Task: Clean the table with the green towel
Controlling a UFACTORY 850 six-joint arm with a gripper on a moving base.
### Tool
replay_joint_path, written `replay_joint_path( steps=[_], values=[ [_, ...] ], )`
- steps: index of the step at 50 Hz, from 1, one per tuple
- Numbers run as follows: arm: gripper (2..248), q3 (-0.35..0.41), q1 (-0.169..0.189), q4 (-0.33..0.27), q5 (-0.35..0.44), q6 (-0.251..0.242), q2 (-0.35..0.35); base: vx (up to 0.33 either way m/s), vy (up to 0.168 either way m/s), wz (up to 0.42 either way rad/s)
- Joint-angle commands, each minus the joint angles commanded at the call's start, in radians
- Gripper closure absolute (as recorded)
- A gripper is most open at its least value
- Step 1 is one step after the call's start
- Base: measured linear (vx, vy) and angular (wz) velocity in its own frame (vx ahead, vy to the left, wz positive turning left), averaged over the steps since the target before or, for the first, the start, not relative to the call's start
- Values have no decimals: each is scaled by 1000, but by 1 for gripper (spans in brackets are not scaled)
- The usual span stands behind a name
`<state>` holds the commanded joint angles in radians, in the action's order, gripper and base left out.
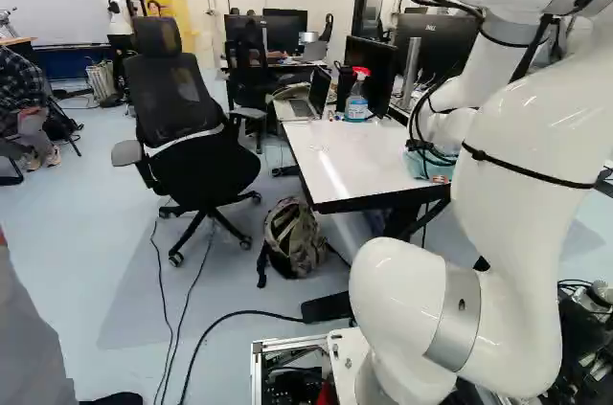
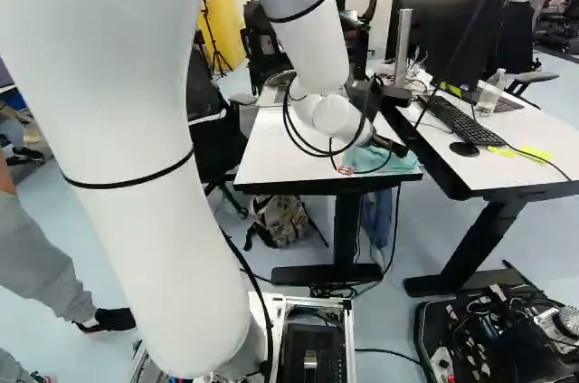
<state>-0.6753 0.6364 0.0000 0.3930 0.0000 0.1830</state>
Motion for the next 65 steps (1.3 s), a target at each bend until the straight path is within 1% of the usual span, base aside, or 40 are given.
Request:
replay_joint_path(
  steps=[11,24,25,29,30,34,35,40,41,45,46,50,51,55,56,65],
  values=[
    [3,0,0,0,-31,0,0,0,0,0],
    [3,0,0,0,-32,0,0,0,0,0],
    [9,0,0,0,-32,0,0,0,0,0],
    [9,0,0,0,-32,0,0,0,0,0],
    [46,0,0,0,-32,0,0,0,0,0],
    [46,0,0,0,-32,0,0,0,0,0],
    [85,0,0,0,-32,0,0,0,0,0],
    [85,0,0,0,-32,0,0,0,0,0],
    [122,0,0,0,-32,0,0,0,0,0],
    [122,0,0,0,-32,0,0,0,0,0],
    [159,0,0,0,-32,0,0,0,0,0],
    [159,0,0,0,-32,0,0,0,0,0],
    [190,0,0,0,-32,0,0,0,0,0],
    [190,0,0,0,-32,0,0,0,0,0],
    [199,0,0,0,-32,0,0,0,0,0],
    [199,1,0,0,-32,0,-5,0,0,0]
  ],
)
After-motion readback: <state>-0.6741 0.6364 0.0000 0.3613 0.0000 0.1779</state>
